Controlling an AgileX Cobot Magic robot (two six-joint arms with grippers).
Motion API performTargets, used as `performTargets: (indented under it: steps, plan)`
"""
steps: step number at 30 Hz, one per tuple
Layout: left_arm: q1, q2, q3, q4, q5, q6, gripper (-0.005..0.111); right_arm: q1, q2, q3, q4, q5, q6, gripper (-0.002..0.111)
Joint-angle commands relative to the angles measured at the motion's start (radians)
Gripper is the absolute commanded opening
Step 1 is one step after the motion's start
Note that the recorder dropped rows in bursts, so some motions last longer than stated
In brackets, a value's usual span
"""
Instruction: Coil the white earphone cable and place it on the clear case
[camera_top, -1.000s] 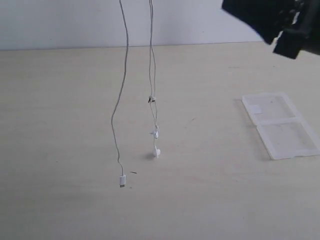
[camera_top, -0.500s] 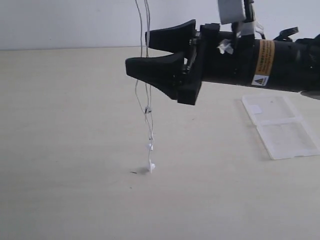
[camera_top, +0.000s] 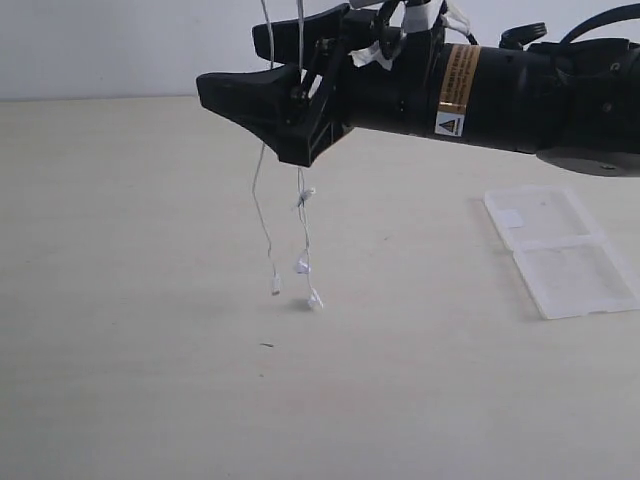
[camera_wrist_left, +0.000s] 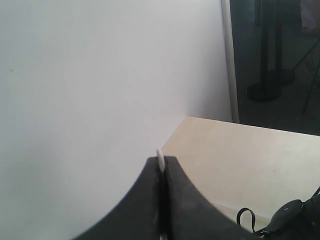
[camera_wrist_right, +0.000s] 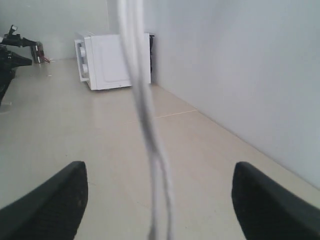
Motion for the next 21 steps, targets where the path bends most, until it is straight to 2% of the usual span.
performTargets:
  steps: [1,10,21]
  plan:
    - [-0.002,-0.009,-0.001,0.003,-0.009,-0.001,0.000,0.003,0.006,-0.005,-0.019,0.029,0.002,0.076]
    - [-0.002,-0.009,-0.001,0.003,-0.009,-0.001,0.000,0.003,-0.075,-0.005,-0.045,0.177,0.219,0.071]
    - [-0.002,-0.009,-0.001,0.003,-0.011,-0.001,0.000,0.003,-0.145,-0.005,-0.186,0.191,0.427,0.070]
